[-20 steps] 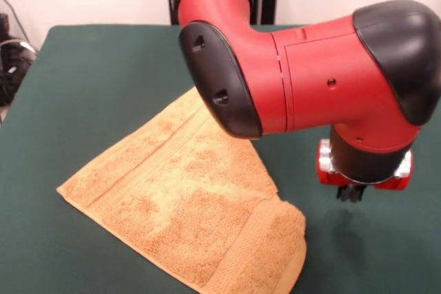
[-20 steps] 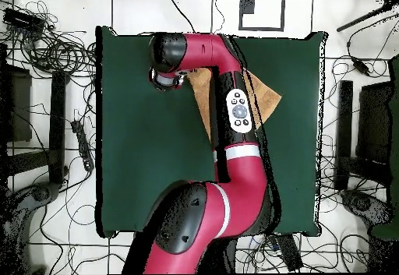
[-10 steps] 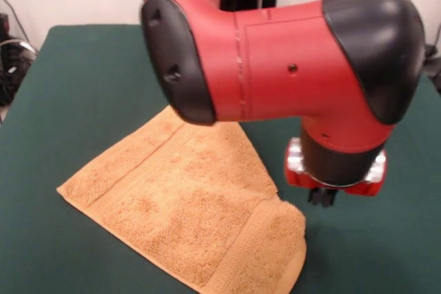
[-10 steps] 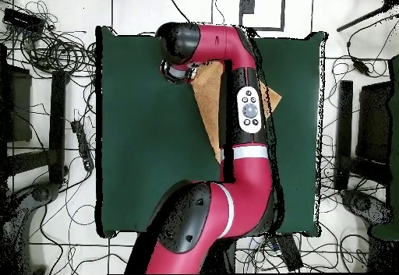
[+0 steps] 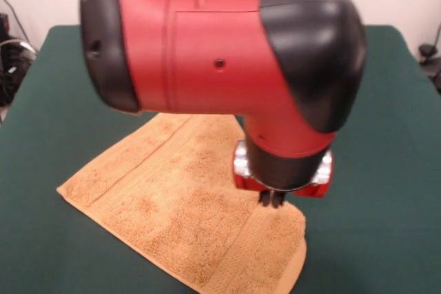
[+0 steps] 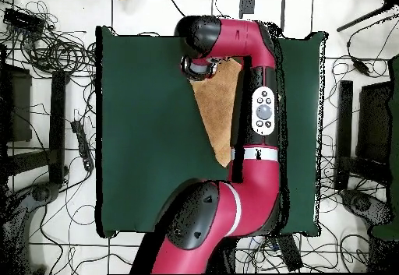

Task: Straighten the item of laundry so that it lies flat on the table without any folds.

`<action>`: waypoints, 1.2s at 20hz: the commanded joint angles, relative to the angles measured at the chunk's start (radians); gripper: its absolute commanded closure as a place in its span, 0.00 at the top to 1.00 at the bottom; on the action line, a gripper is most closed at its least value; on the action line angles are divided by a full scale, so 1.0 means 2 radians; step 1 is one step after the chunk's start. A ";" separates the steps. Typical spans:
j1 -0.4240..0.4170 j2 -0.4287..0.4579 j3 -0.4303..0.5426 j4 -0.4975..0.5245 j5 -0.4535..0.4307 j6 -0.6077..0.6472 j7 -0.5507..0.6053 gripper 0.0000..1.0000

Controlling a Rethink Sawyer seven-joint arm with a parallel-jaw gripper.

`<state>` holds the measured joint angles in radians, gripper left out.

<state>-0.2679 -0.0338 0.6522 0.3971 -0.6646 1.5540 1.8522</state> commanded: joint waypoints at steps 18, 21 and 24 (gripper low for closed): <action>-0.008 0.023 0.011 0.081 0.069 0.021 -0.086 0.00; -0.007 0.021 0.000 0.094 0.078 0.004 -0.080 0.00; -0.007 0.021 -0.007 0.099 0.083 -0.002 -0.084 0.00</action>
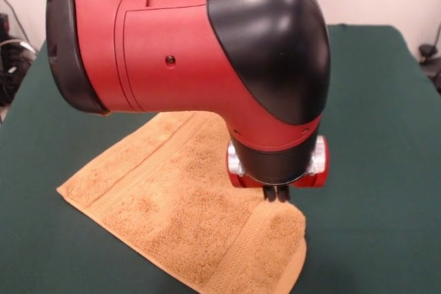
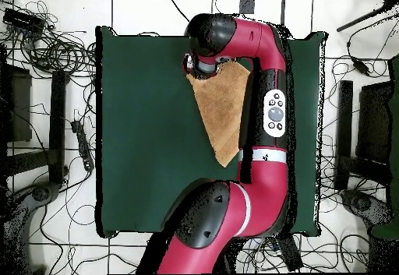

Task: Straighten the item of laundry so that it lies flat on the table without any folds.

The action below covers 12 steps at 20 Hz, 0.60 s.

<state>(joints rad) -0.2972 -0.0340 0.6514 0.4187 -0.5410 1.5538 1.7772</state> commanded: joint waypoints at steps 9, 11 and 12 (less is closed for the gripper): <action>0.015 0.043 -0.012 0.065 0.007 -0.002 -0.057 0.00; 0.018 0.049 -0.010 0.055 0.003 -0.002 -0.060 0.00; 0.019 0.051 -0.010 0.052 0.001 -0.002 -0.063 0.00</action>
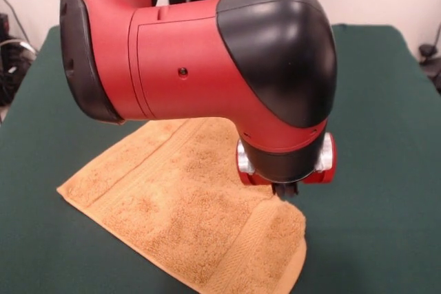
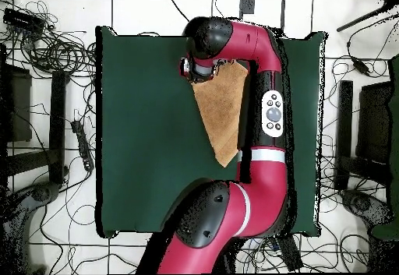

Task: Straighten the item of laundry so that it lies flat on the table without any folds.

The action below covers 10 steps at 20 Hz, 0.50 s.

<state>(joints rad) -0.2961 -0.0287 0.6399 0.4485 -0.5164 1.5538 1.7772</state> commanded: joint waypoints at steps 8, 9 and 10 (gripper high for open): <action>0.024 0.052 -0.014 0.037 -0.017 -0.025 -0.066 0.00; 0.025 0.055 -0.014 0.034 -0.019 -0.028 -0.066 0.00; 0.024 0.055 -0.016 0.038 -0.017 -0.033 -0.064 0.00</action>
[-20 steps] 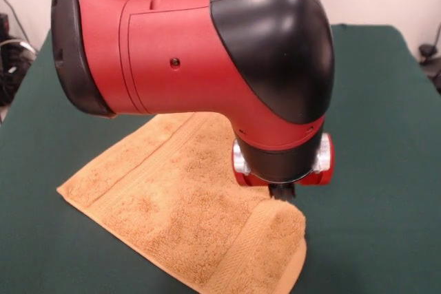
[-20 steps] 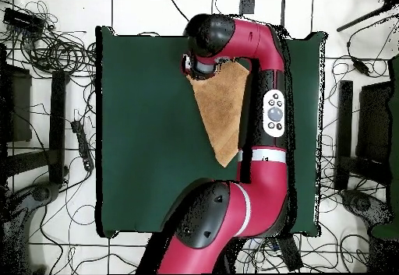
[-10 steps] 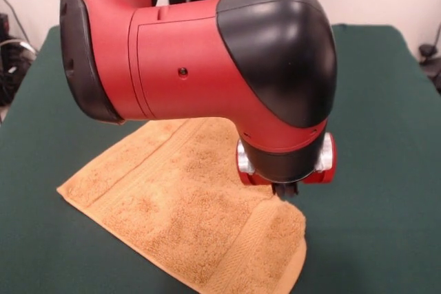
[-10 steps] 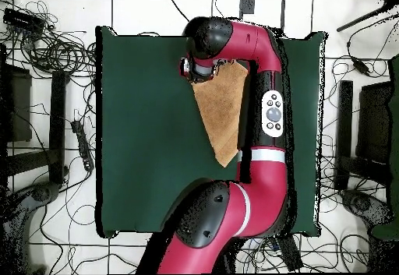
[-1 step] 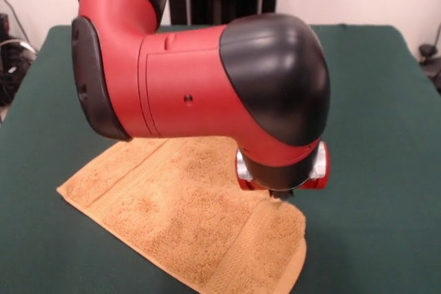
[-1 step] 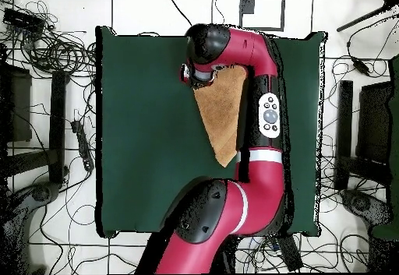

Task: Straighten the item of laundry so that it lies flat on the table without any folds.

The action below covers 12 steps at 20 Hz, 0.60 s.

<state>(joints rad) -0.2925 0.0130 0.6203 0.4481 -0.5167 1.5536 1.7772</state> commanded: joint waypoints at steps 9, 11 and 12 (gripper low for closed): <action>0.018 0.027 -0.021 0.058 -0.012 -0.058 -0.042 0.00; 0.019 0.027 -0.022 0.058 -0.012 -0.061 -0.037 0.00; 0.019 0.026 -0.023 0.059 -0.011 -0.060 -0.034 0.00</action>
<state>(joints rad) -0.2914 0.0383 0.6102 0.4465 -0.5129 1.5487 1.7772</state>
